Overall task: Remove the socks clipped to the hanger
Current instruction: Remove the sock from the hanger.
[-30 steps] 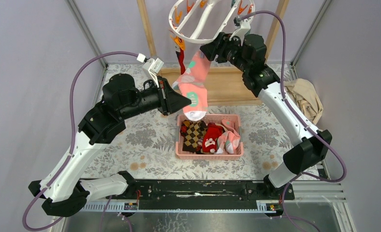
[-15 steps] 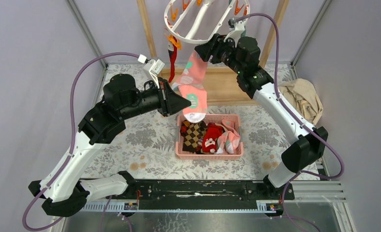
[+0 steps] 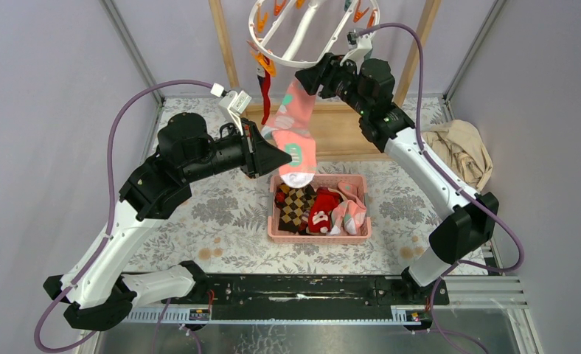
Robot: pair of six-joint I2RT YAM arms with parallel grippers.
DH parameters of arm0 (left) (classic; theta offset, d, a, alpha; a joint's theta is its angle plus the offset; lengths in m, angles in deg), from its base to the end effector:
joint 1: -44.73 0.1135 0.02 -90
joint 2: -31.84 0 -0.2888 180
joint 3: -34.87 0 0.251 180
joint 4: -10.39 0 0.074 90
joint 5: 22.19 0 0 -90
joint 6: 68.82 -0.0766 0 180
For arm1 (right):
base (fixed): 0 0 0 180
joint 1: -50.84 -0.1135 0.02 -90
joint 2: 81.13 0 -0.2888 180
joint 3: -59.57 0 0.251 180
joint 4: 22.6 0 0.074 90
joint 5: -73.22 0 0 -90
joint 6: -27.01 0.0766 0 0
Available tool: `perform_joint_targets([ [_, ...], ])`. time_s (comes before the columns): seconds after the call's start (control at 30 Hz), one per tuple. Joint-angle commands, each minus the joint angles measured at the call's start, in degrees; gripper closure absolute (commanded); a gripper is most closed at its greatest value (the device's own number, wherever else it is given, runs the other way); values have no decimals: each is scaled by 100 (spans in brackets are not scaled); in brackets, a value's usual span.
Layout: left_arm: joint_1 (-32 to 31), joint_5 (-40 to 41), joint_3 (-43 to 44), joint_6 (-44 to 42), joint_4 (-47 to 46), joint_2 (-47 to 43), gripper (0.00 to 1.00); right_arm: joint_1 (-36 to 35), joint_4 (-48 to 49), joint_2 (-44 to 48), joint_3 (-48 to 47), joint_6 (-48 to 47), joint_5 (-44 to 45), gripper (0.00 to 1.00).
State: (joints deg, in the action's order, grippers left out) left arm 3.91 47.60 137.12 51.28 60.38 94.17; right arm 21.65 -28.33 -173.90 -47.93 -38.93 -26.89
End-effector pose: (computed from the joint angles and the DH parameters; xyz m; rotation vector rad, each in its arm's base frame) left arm 0.1507 -0.1652 0.5048 0.4544 1.8422 -1.1848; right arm 0.3638 0.2187 0.4892 -0.2177 1.4605 0.8869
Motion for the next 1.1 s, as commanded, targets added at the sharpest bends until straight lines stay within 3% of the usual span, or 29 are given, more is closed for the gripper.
perform_joint_targets([
  [0.0, 15, -152, 232, 57, -57, -18, 82, -50, 356, 77, 126, -22, 25, 38],
  [0.37, 14, -192, 228, 65, -83, -32, 81, -51, 667, 312, 670, 21, 55, 35],
  [1.07, 13, -203, 142, 93, -119, -41, 82, -52, 899, 221, 289, 104, 177, 41],
])
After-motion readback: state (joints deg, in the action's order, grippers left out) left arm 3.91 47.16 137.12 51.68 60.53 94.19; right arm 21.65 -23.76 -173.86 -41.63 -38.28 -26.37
